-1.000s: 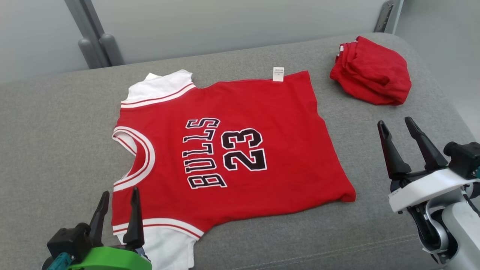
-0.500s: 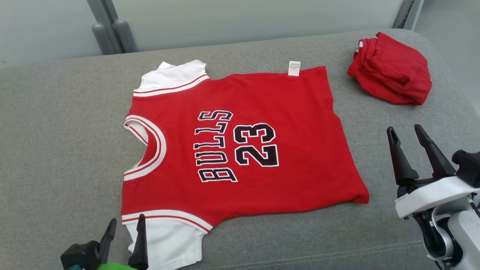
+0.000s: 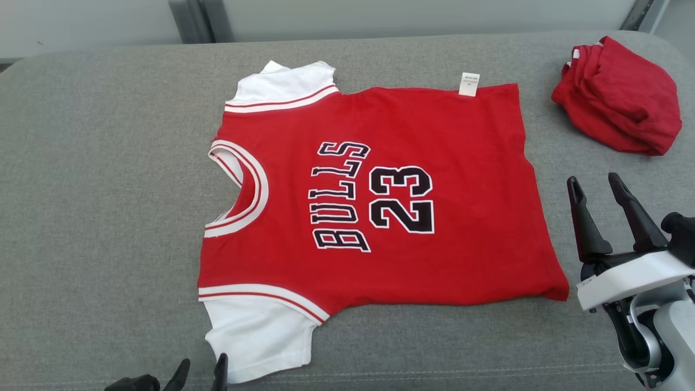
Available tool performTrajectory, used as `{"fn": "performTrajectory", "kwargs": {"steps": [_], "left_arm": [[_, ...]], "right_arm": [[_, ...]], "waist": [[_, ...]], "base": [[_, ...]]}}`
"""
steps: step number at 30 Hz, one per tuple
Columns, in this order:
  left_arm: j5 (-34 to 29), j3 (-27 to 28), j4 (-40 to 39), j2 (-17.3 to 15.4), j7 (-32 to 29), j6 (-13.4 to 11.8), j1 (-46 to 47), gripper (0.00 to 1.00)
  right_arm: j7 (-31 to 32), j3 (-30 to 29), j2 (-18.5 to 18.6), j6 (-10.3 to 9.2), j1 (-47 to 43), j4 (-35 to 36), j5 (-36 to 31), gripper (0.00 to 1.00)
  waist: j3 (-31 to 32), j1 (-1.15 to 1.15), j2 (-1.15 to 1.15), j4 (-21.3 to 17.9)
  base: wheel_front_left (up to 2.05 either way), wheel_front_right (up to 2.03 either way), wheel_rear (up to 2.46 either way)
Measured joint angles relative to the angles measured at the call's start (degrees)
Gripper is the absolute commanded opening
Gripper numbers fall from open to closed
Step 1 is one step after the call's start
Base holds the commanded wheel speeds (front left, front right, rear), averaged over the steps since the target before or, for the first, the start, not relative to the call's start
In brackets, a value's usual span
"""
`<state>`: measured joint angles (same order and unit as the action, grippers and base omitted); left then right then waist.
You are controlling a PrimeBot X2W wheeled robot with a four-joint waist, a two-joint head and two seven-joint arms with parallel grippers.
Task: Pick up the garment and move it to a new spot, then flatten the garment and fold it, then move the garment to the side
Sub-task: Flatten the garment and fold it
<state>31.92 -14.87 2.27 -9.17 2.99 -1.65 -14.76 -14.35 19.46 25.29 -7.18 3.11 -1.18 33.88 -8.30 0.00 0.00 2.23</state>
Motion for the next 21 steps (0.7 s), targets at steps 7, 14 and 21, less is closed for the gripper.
{"fn": "performTrajectory", "kwargs": {"steps": [7,14,21], "left_arm": [[2.7,0.1,2.2,0.0,-1.5,1.6,-0.2,1.0],[3.5,-0.2,3.0,0.0,-2.0,3.1,0.0,1.0],[3.8,-0.5,4.4,0.0,-2.5,4.4,0.2,0.65]], "right_arm": [[0.0,1.4,-0.2,0.26,1.2,0.0,-0.7,1.0],[0.0,1.1,-0.2,0.56,1.6,-0.2,-0.9,1.0],[0.0,0.7,-0.2,0.57,1.7,-0.5,-1.2,1.0]], "waist": [[-1.3,0.0,0.0,0.7],[-2.0,0.0,0.0,-0.6],[-2.6,0.0,0.0,-1.6]], "base": [[0.0,0.0,0.0],[0.0,0.0,0.0],[0.0,0.0,0.0]]}}
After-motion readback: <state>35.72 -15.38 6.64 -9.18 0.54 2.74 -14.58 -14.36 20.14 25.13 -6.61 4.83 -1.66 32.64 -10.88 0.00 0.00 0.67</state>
